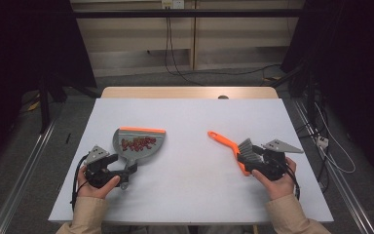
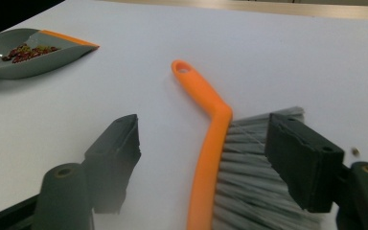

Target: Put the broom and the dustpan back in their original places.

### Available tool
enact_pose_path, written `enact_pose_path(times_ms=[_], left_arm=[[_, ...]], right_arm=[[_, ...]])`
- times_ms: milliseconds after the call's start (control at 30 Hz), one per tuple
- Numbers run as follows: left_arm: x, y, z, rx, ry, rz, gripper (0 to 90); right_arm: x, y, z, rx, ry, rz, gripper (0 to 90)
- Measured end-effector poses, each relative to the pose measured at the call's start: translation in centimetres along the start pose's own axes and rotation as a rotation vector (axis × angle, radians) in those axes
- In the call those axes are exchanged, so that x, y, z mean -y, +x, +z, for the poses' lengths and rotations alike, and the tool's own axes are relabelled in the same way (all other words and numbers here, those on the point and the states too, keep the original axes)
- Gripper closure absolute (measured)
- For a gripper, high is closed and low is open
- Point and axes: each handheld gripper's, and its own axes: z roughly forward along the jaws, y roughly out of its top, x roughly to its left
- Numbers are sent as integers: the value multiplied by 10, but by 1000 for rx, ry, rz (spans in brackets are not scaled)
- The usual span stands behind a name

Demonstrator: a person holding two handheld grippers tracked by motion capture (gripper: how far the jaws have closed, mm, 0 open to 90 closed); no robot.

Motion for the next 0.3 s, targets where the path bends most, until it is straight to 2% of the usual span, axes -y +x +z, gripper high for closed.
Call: enact_pose_path(times_ms=[167,300], left_arm=[[5,0,-2,41,-24,39,107],[4,-2,0,51,-22,42,94]], right_arm=[[11,-3,-13,-8,-17,-6,251],[16,-5,-18,-15,-26,-7,234]])
